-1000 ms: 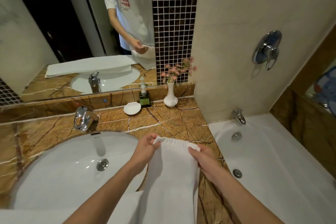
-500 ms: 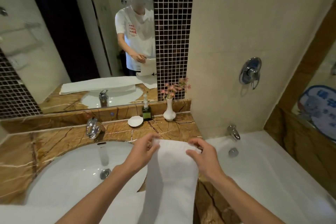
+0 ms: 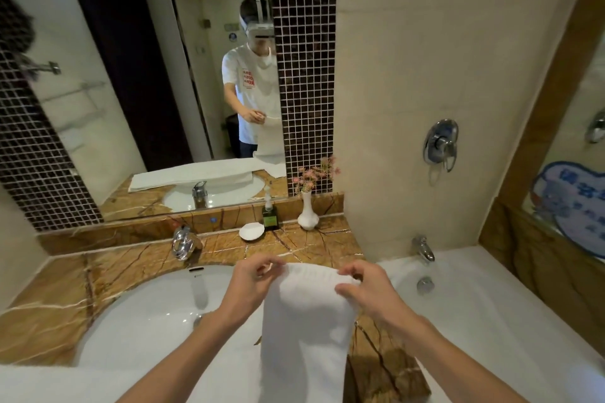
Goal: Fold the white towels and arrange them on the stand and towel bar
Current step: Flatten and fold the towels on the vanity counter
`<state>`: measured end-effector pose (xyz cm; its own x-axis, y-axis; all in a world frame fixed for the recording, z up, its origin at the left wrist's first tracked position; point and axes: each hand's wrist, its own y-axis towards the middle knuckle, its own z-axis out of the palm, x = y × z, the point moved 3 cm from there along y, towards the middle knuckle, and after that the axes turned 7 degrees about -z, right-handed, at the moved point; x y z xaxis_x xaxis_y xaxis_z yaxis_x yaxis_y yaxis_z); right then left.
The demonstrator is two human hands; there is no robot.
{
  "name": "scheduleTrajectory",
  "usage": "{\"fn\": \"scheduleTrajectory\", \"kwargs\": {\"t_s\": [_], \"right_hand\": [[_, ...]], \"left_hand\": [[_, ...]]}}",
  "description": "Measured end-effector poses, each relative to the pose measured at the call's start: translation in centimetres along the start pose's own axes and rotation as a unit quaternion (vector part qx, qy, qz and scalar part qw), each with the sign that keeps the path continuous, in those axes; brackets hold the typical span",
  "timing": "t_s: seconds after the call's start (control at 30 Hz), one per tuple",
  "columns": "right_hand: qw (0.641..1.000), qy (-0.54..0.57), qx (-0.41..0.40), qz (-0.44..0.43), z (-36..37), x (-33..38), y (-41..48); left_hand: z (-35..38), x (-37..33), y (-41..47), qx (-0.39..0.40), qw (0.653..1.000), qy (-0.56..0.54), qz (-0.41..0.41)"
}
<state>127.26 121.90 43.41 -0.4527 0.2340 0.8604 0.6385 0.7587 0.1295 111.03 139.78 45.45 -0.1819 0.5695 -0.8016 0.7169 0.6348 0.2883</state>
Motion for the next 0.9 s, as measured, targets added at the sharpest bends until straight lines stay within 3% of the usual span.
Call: {"fn": "scheduleTrajectory", "kwargs": {"t_s": [0.33,0.6,0.9], "right_hand": [[0.999,-0.048,-0.013,-0.011,-1.0,2.2,-1.1],[0.997,-0.076,-0.022,-0.025,-1.3,2.6,-1.3],[0.993,-0.094,-0.055,-0.032,-0.9,2.7,-0.8]], "left_hand": [[-0.7,0.0,0.3,0.054,0.998,0.02,-0.016],[-1.4,0.2,0.7,0.036,0.992,-0.092,-0.085],[-2.0,0.0,1.2,0.025,0.992,-0.093,-0.084]]}}
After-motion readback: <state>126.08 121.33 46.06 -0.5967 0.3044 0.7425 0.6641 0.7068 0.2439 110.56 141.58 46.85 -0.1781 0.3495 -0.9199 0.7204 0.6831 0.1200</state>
